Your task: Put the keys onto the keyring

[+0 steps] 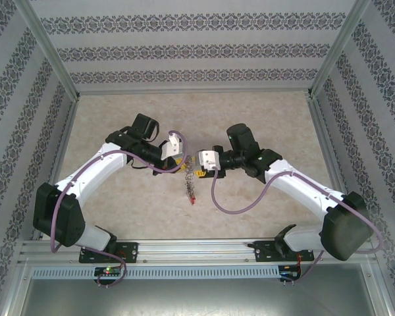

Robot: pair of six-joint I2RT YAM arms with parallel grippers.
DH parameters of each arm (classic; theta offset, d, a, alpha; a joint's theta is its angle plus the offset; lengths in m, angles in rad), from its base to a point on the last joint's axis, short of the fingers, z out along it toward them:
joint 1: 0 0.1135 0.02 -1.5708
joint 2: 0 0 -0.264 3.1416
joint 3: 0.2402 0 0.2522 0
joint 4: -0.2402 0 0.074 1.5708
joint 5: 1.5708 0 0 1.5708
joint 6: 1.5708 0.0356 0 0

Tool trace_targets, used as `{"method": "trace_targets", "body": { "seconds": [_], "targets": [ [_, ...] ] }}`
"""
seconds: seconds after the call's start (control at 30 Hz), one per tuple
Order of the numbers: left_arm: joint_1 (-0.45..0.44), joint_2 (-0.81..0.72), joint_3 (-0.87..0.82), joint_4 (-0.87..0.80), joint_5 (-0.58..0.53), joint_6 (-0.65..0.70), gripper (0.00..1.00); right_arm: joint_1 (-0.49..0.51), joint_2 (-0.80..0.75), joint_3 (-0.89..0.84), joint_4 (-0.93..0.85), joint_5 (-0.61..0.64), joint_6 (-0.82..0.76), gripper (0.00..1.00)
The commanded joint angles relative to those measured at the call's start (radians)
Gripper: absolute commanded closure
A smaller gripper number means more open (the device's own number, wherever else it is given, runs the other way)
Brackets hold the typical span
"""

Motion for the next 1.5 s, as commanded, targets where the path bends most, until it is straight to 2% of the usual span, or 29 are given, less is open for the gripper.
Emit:
{"method": "trace_targets", "body": {
  "seconds": [0.0, 0.6, 0.9, 0.93, 0.97, 1.03, 1.23, 1.4, 1.47],
  "targets": [
    [-0.008, 0.006, 0.047, -0.024, 0.059, 0.026, 1.0, 0.021, 0.014, 0.03, -0.063, 0.034, -0.05, 0.6],
    [-0.014, 0.025, 0.061, -0.042, 0.074, 0.033, 1.0, 0.045, 0.071, 0.087, -0.033, 0.043, 0.01, 0.7],
    [-0.015, 0.033, 0.072, -0.043, 0.086, 0.025, 1.0, 0.057, 0.115, 0.099, -0.054, 0.055, 0.019, 0.84],
    [-0.013, 0.032, 0.072, -0.045, 0.086, 0.026, 1.0, 0.056, 0.12, 0.097, -0.043, 0.072, 0.033, 0.88],
    [-0.014, 0.028, 0.07, -0.045, 0.084, 0.025, 1.0, 0.055, 0.123, 0.097, -0.037, 0.086, 0.054, 0.97],
    [-0.014, 0.026, 0.067, -0.044, 0.076, 0.026, 1.0, 0.044, 0.122, 0.096, -0.029, 0.084, 0.091, 1.0],
    [-0.007, 0.007, 0.043, -0.032, 0.057, 0.023, 1.0, -0.026, 0.049, 0.003, 0.158, -0.067, 0.255, 1.0],
    [-0.005, 0.004, 0.027, -0.009, 0.05, 0.011, 1.0, -0.101, -0.002, -0.108, 0.429, -0.179, 0.467, 1.0],
    [-0.005, 0.005, 0.021, 0.005, 0.05, 0.005, 1.0, -0.107, -0.006, -0.109, 0.426, -0.19, 0.471, 1.0]
  ]
}}
